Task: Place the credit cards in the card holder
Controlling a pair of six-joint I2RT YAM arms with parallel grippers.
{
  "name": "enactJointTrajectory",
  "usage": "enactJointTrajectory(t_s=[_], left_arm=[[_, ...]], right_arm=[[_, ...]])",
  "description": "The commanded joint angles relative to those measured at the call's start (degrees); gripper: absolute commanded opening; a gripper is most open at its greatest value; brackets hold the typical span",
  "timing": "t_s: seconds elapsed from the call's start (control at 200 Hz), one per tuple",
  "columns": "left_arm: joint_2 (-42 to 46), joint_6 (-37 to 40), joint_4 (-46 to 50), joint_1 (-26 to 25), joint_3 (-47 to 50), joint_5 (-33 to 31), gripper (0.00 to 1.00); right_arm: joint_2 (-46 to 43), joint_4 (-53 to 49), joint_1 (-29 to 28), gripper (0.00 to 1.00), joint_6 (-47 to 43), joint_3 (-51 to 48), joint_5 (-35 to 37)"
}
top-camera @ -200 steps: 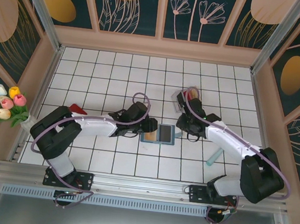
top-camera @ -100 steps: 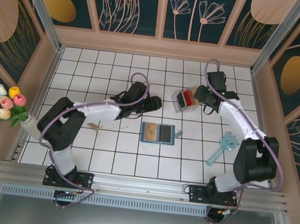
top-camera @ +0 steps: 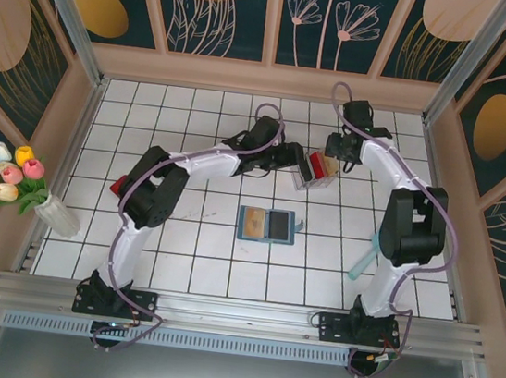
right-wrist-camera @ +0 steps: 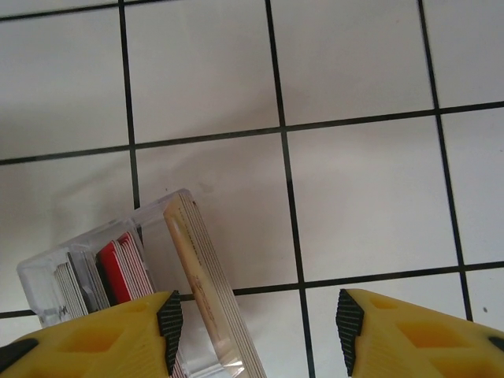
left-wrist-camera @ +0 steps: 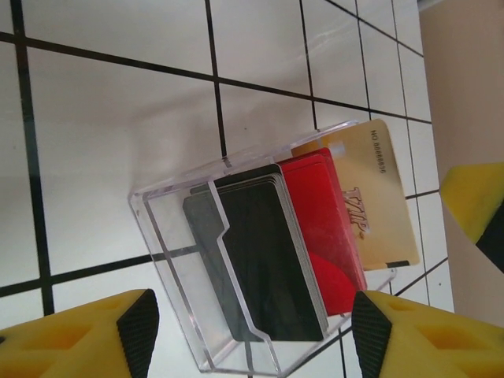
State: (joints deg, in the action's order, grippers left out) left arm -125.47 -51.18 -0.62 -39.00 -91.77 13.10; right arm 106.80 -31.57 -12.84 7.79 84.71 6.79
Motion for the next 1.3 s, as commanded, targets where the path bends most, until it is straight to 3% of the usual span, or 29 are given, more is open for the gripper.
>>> enactJointTrajectory(t_s=[0.0, 0.31, 0.58, 1.056, 1.196, 1.296], left_arm=[[-3.07, -0.56, 2.79, -0.1, -3.33, 1.72, 0.69], [-8.1, -1.57, 4.48, -0.1, -8.12, 1.99, 0.66], [-8.36, -2.7, 4.28, -0.06, -5.91, 0.81, 0.59], [-13.3, -0.43, 15.7, -0.87, -13.75, -3.92, 0.58], [-12.82, -0.65, 18.02, -0.94, -12.25, -5.7, 0.47], [-11.14, -0.59, 17.77, -0.93, -9.33, -6.77, 0.46]], right_arm=[[1.95, -2.79, -0.59, 0.58, -2.34, 2.46, -0.18], [6.11, -4.12, -1.96, 0.58, -3.57, 4.33, 3.4], [6.5, -3.72, -2.45, 0.58, -3.13, 4.42, 4.96], [6.49, -3.15, -2.51, 0.58, -4.06, 3.18, 6.88], [6.21, -3.33, -2.58, 0.58, -3.94, 3.02, 6.67], [5.47, -3.06, -3.37, 0.58, -4.48, 2.09, 5.45]])
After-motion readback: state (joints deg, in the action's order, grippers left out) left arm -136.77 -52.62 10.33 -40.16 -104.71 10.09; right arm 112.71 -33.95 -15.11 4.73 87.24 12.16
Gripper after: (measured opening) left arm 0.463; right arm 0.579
